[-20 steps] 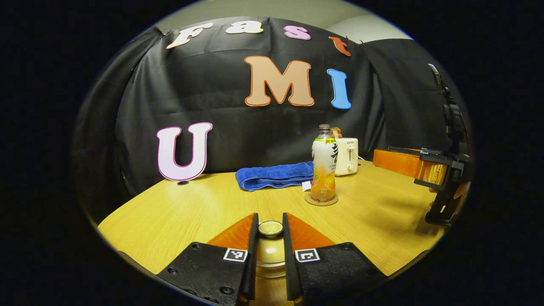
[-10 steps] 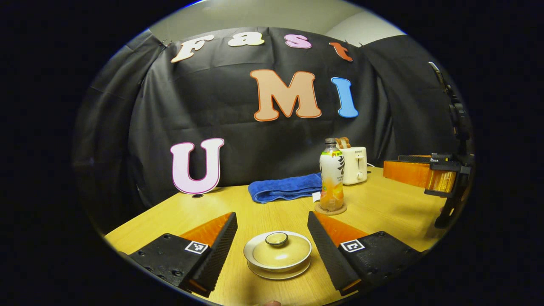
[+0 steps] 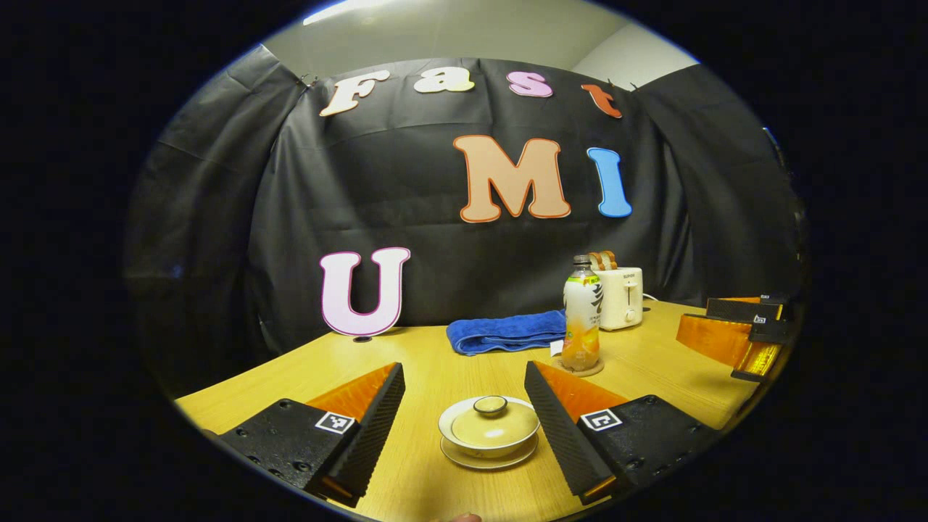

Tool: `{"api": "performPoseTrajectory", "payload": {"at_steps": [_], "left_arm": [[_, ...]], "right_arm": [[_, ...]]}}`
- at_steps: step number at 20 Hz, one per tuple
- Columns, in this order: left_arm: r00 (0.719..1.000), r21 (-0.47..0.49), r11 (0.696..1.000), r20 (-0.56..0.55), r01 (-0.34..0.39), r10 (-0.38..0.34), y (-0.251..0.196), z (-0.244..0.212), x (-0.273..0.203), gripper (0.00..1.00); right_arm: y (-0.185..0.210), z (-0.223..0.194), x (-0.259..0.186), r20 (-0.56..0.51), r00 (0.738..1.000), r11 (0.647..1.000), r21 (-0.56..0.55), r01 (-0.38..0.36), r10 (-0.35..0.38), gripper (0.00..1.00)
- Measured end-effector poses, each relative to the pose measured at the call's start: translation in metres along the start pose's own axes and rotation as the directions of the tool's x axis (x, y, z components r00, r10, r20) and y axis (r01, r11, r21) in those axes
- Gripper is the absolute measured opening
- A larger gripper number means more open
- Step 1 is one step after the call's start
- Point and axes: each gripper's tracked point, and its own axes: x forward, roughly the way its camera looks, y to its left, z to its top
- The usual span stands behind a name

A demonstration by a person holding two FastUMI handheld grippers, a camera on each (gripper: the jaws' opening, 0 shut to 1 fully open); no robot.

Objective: Open the teacup lid with one hand, grasp the water bottle and pour water into the teacup with the other hand; after pouring, place the water bottle on the coaster and then close the teacup lid.

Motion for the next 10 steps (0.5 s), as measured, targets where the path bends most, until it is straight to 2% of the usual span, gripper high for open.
{"api": "performPoseTrajectory", "payload": {"at_steps": [4, 10], "left_arm": [[0.999, -0.006, 0.999, 0.022, -0.041, 0.041, 0.01, 0.006, -0.01, 0.96], [0.998, -0.023, 0.999, 0.037, -0.049, 0.05, 0.009, 0.01, -0.014, 0.96]], "right_arm": [[-0.002, -0.003, -0.008, 0.007, 1.0, 1.0, -0.02, 0.014, -0.014, 0.98], [-0.011, -0.003, -0.008, 0.012, 1.0, 1.0, 0.016, 0.022, -0.022, 0.98]]}}
